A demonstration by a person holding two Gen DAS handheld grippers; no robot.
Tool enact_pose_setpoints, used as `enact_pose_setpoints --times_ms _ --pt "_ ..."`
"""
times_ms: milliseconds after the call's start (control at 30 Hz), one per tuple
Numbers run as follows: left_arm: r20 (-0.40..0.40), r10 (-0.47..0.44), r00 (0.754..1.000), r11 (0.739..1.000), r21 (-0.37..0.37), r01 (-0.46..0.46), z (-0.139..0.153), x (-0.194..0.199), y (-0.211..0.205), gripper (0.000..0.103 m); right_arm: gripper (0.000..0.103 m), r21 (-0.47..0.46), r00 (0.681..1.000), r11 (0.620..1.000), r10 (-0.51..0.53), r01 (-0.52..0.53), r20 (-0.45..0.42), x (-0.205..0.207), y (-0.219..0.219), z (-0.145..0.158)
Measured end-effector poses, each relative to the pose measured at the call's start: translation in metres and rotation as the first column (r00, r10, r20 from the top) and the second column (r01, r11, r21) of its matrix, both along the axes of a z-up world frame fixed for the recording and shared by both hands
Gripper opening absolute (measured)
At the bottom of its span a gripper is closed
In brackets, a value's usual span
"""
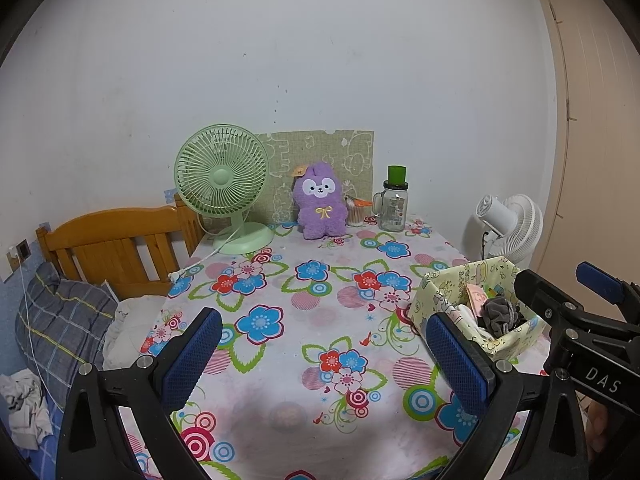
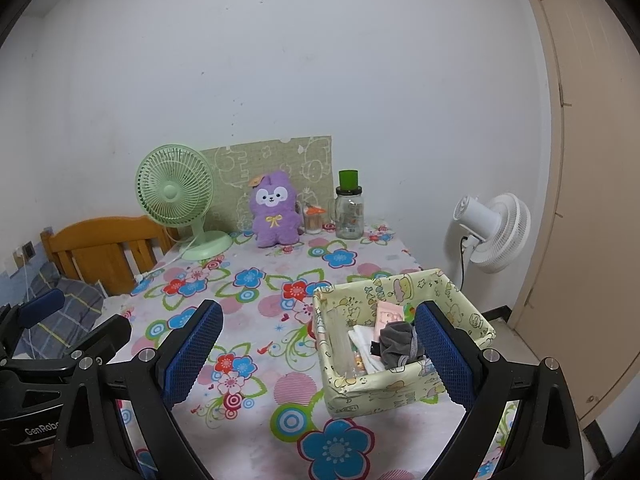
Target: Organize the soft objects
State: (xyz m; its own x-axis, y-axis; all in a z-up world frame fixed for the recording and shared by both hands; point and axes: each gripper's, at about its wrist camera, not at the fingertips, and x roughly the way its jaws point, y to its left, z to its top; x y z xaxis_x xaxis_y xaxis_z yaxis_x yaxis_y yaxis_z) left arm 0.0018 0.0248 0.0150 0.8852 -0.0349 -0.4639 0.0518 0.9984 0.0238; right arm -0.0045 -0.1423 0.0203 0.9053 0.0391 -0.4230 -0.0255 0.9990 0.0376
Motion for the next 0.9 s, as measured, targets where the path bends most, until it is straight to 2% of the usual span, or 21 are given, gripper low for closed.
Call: enact_pose_setpoints --times_ms 900 --pt "-0.003 0.001 1.0 1.0 -0.003 -0.001 -0.0007 0.0026 -0.0013 0.103 0.098 -0.009 1.0 1.0 -0.003 0.003 -0.001 -0.0008 0.0026 0.0011"
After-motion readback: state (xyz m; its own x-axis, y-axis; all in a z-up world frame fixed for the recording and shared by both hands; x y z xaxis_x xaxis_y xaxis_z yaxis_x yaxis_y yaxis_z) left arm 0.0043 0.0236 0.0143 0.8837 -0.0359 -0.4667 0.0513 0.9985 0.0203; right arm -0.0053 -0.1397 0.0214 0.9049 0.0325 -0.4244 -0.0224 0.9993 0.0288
